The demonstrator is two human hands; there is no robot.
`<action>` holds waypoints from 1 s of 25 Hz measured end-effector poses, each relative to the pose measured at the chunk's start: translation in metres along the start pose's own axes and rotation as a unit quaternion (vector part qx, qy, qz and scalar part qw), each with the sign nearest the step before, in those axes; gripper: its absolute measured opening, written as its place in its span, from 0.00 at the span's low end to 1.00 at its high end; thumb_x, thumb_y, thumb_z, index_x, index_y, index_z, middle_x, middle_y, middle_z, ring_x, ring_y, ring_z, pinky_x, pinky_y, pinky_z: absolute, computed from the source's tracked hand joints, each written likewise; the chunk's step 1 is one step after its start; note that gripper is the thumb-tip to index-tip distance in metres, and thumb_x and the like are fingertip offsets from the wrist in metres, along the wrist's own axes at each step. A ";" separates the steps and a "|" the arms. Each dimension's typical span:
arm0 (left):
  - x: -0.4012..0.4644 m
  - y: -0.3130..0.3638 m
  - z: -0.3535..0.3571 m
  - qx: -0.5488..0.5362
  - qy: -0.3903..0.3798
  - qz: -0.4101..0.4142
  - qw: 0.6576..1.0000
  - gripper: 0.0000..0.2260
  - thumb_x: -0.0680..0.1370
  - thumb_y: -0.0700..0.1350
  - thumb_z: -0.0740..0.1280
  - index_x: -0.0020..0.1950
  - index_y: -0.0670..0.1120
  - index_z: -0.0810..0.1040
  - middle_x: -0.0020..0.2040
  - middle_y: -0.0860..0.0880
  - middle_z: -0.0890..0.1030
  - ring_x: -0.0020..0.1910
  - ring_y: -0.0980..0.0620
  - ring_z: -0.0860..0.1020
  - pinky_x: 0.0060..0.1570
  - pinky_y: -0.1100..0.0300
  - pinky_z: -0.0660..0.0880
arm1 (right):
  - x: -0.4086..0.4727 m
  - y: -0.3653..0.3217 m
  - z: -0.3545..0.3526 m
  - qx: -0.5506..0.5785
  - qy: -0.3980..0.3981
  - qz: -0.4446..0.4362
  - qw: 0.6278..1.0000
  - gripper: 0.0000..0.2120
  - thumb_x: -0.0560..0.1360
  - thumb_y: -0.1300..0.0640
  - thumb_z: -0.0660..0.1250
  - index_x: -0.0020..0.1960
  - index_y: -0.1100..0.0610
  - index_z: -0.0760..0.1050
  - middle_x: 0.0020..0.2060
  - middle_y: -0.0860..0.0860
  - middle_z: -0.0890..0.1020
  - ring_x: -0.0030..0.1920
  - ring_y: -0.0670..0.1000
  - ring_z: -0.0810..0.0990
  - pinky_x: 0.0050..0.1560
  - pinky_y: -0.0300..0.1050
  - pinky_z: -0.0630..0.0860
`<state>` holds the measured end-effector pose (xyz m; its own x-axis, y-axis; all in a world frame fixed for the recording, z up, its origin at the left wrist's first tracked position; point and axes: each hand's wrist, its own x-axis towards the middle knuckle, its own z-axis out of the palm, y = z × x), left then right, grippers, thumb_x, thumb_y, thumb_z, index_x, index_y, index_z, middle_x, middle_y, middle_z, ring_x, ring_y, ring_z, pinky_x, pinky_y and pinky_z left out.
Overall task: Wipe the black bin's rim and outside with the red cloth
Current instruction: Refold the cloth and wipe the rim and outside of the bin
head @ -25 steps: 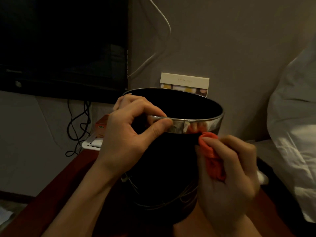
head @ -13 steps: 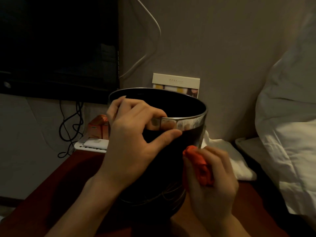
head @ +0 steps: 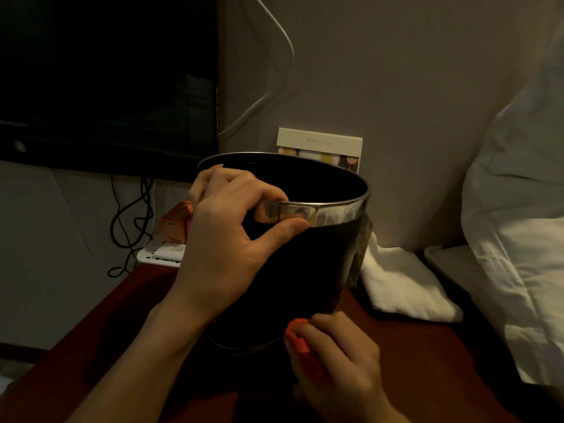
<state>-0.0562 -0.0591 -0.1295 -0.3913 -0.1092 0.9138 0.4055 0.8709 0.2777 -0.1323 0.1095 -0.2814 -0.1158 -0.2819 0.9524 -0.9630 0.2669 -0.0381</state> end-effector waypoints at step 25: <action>0.001 -0.001 -0.001 -0.009 -0.005 0.002 1.000 0.09 0.71 0.54 0.71 0.46 0.52 0.76 0.40 0.64 0.71 0.50 0.61 0.69 0.58 0.66 0.59 | -0.010 -0.021 0.011 -0.033 -0.034 0.007 0.999 0.05 0.74 0.55 0.77 0.45 0.57 0.88 0.43 0.52 0.85 0.38 0.51 0.82 0.38 0.44 0.78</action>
<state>-0.0563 -0.0604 -0.1291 -0.3973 -0.1008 0.9121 0.4220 0.8626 0.2791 -0.1133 0.0969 -0.2932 -0.1466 -0.3394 0.9291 -0.9435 0.3301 -0.0283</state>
